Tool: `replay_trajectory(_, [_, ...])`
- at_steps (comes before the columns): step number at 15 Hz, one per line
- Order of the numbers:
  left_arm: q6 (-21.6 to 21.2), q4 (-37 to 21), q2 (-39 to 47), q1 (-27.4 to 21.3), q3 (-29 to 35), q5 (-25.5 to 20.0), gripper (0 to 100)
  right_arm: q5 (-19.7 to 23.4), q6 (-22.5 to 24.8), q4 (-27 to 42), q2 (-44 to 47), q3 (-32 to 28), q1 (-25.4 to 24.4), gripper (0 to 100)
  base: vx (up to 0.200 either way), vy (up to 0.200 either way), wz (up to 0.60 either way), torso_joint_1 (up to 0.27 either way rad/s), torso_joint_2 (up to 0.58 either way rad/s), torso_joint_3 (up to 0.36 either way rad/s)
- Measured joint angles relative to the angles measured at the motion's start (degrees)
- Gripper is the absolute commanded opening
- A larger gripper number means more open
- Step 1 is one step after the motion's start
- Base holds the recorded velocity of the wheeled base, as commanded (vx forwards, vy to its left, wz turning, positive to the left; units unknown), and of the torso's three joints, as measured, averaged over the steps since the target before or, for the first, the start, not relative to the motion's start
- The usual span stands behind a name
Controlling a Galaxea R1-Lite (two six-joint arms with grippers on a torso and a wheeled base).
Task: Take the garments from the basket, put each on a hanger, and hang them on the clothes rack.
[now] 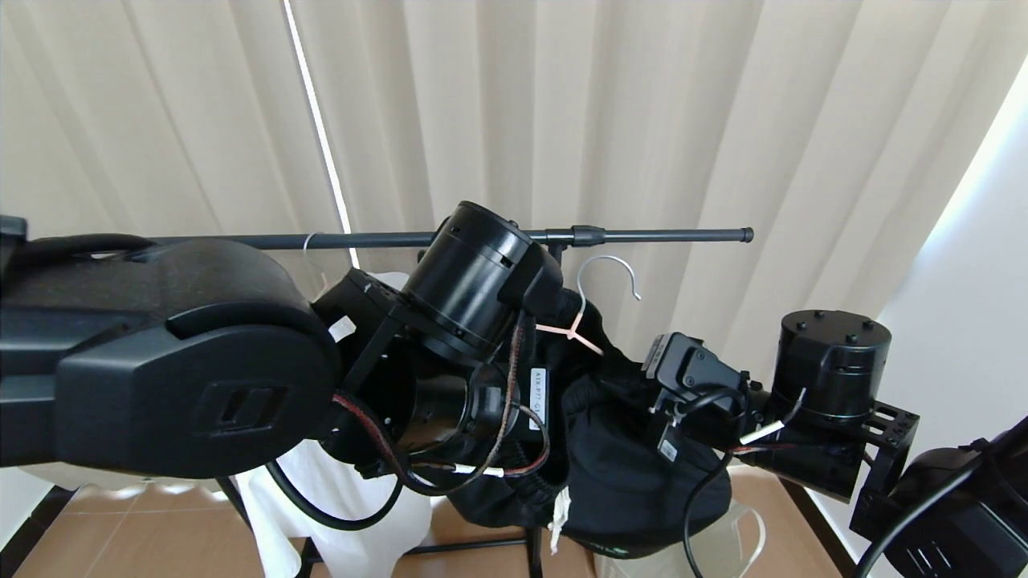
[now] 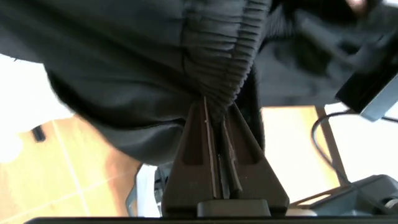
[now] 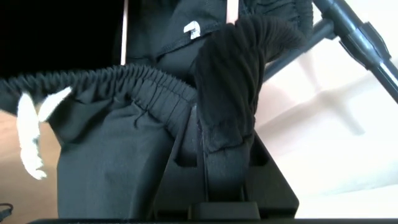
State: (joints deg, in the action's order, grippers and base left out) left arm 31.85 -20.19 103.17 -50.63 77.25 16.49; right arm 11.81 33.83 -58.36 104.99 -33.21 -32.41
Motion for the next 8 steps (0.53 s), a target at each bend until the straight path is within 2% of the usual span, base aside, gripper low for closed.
replay_trajectory(8, [-0.16,4.69,1.21,-0.09,-2.83,2.26,0,0.01,0.07,0.02,-3.30,0.99,-1.21,0,0.000,0.000,0.00,0.000,0.00,0.000])
